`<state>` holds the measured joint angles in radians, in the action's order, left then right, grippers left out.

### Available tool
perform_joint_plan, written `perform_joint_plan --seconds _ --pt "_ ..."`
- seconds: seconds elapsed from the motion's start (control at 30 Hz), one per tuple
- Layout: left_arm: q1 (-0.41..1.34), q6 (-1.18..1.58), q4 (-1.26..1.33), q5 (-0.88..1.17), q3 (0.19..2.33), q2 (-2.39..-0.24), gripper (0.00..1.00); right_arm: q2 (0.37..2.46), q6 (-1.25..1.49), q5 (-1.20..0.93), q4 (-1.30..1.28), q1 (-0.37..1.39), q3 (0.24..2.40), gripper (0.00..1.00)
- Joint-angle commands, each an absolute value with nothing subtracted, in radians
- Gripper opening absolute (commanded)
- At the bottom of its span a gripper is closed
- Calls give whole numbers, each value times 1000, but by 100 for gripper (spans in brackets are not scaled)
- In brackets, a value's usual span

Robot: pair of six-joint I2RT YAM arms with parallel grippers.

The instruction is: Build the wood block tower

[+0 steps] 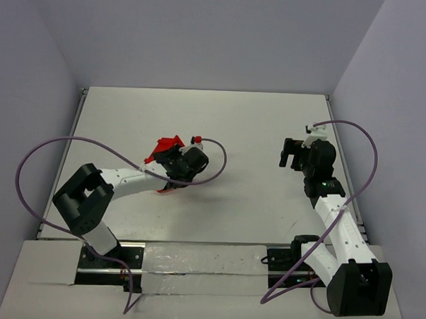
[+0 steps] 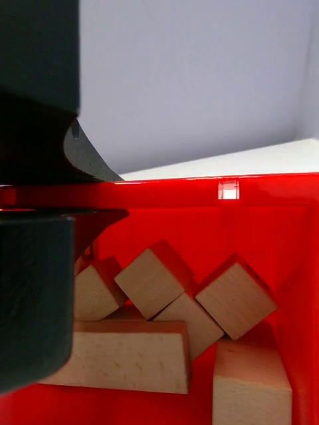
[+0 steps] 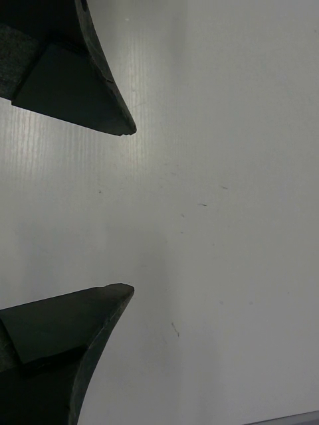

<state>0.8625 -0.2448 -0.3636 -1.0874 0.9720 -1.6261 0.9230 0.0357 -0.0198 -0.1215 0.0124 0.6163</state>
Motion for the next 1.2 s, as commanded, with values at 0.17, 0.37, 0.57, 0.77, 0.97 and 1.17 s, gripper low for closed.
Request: perform_joint_plan --seconds 0.17,0.37,0.57,0.77,0.97,1.17 --pt "1006 -750 307 -1334 764 -1617 0 915 31 -14 -103 8 663 100" --pt "1084 -1169 843 -1349 642 -1664 0 919 29 -11 -104 7 664 100" --pt "1127 -1709 1559 -1334 578 -1848 0 923 28 -9 -106 8 663 100" --pt "1141 -1902 1856 -1318 577 -1956 0 920 28 -11 -104 8 664 100" --pt "1141 -1920 1859 -1299 584 -1952 0 922 29 -12 -105 7 664 100" --pt "1143 -1933 1859 -1290 589 -1985 0 917 28 -11 -106 7 663 100"
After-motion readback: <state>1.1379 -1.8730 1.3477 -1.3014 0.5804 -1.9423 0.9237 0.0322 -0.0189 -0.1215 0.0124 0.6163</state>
